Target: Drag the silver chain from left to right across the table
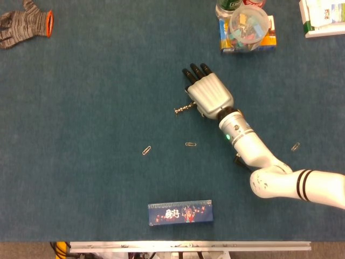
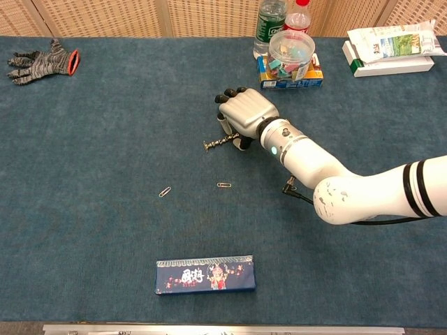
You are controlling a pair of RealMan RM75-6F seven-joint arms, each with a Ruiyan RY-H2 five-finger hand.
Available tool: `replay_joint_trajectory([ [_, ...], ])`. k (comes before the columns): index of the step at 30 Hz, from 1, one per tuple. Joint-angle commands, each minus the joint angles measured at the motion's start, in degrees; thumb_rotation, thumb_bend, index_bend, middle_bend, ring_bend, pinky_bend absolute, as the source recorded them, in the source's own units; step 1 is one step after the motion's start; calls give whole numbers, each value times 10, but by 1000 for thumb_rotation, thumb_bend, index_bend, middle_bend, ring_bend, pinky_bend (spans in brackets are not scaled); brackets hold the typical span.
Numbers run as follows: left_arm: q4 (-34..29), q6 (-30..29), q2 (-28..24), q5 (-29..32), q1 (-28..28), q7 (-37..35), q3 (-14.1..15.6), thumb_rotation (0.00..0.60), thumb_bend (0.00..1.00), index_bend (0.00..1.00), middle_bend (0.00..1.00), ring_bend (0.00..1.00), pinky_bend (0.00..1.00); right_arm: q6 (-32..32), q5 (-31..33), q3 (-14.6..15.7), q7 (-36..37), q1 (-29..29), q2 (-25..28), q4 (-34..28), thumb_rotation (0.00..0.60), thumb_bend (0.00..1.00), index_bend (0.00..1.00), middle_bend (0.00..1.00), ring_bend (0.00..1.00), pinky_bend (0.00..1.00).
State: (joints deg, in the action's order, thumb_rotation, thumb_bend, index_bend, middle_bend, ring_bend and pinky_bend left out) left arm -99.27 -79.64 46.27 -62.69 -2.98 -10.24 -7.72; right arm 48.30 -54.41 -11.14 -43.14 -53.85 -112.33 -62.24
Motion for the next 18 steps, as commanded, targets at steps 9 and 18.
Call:
replay_joint_trajectory([
  [9, 0, 0, 0, 0, 0, 1, 0, 600, 124, 553, 203, 57, 7, -2, 4, 1, -1, -4, -2, 4, 600, 294, 530, 105, 0, 116],
  [18, -1, 1, 0, 1, 0, 1, 0, 600, 125, 552, 203, 58, 7, -5, 12, 0, -5, -7, -3, 6, 600, 300, 541, 105, 0, 115],
])
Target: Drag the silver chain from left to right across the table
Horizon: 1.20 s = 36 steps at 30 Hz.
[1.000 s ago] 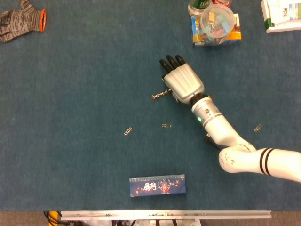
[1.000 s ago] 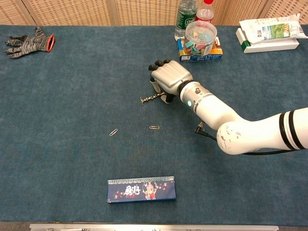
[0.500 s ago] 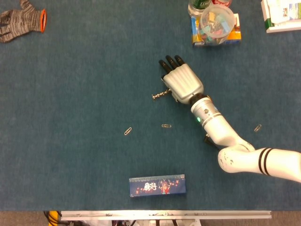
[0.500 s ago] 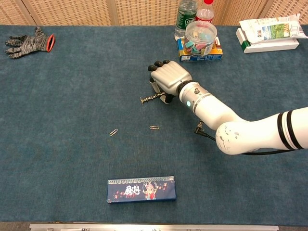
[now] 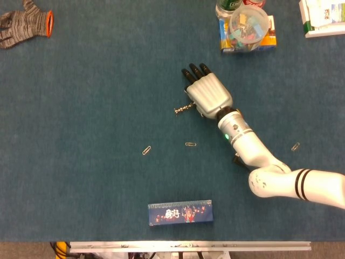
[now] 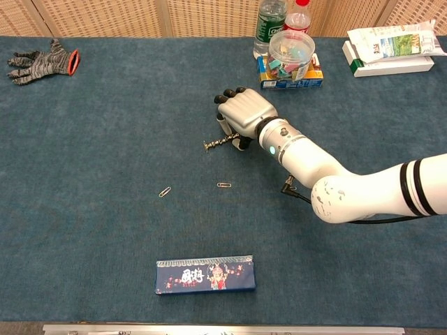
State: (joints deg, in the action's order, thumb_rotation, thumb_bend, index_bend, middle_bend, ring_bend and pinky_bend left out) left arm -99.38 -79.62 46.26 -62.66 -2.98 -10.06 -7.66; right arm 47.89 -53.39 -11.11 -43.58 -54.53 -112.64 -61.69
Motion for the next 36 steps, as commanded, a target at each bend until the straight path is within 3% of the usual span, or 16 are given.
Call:
replay_joint_trajectory([
  [1, 1, 1, -1, 1, 0, -1, 0, 600, 125, 552, 203, 58, 7, -1, 3, -1, -1, -1, 0, 0, 600, 305, 543, 105, 0, 114],
  [17, 0, 2, -2, -5, 1, -3, 1, 600, 125, 553, 203, 58, 7, 11, 3, -1, -1, 0, 15, -29, 600, 360, 574, 105, 0, 113],
  [36, -3, 5, 1, -7, 5, 9, 4, 600, 125, 553, 203, 58, 7, 73, -26, 15, -8, 26, 94, -164, 600, 365, 576, 105, 0, 112],
])
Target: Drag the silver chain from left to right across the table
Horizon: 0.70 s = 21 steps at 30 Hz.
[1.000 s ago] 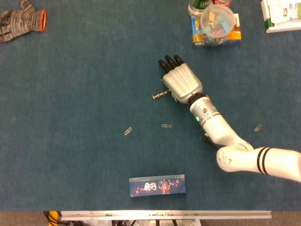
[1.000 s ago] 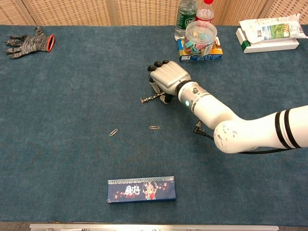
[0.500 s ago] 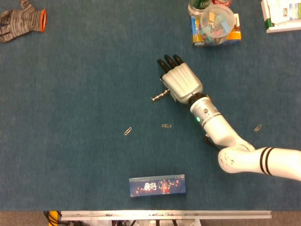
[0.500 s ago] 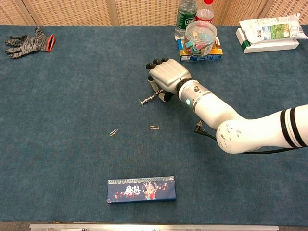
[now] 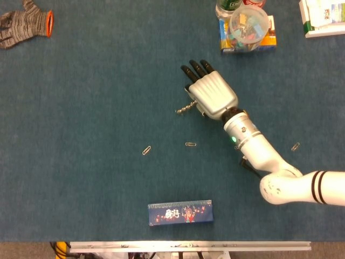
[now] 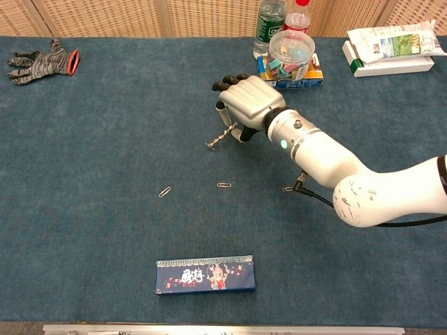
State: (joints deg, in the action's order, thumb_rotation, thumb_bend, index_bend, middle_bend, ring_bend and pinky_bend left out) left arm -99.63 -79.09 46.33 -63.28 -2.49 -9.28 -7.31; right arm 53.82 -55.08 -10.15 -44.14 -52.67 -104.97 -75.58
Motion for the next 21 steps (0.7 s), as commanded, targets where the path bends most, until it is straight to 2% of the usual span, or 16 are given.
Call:
replay_joint_trajectory([
  [1, -1, -1, 0, -2, 0, 2, 1, 600, 125, 553, 203, 58, 7, 18, -11, 7, -3, 10, 23, -34, 600, 366, 577, 105, 0, 112],
  [15, -7, -9, 2, -6, 0, 13, 3, 600, 125, 553, 203, 58, 9, 56, -49, 45, -4, 44, 104, -172, 600, 373, 587, 105, 0, 112],
  [21, -9, -11, 2, -7, -1, 12, 3, 600, 124, 553, 203, 58, 11, 58, -53, 63, -3, 56, 127, -206, 600, 375, 588, 105, 0, 112],
])
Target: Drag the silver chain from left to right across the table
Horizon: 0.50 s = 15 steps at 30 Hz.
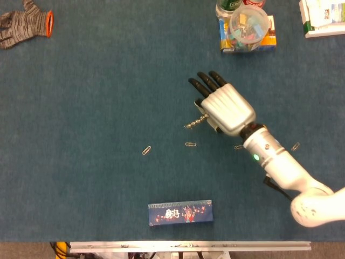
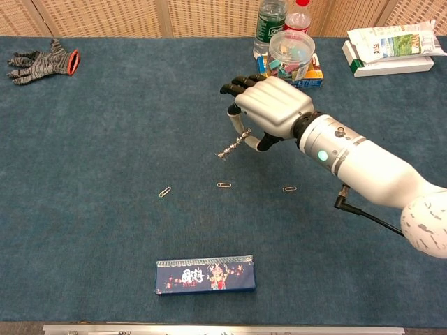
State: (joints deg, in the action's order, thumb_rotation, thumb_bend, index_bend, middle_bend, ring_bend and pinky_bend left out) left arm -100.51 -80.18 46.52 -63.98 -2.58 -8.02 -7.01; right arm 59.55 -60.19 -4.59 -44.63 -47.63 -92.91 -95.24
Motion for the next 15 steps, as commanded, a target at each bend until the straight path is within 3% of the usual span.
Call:
replay_joint_trajectory([
  [1, 0, 0, 0, 0, 0, -1, 0, 600, 125, 553, 203, 58, 13, -1, -1, 9, 3, 7, 9, -12, 600, 375, 588, 105, 0, 112],
  [15, 0, 3, 0, 7, 1, -1, -1, 600, 124, 553, 203, 61, 44, -30, 2, 28, 18, 9, -5, 5, 600, 380, 588, 105, 0, 112],
])
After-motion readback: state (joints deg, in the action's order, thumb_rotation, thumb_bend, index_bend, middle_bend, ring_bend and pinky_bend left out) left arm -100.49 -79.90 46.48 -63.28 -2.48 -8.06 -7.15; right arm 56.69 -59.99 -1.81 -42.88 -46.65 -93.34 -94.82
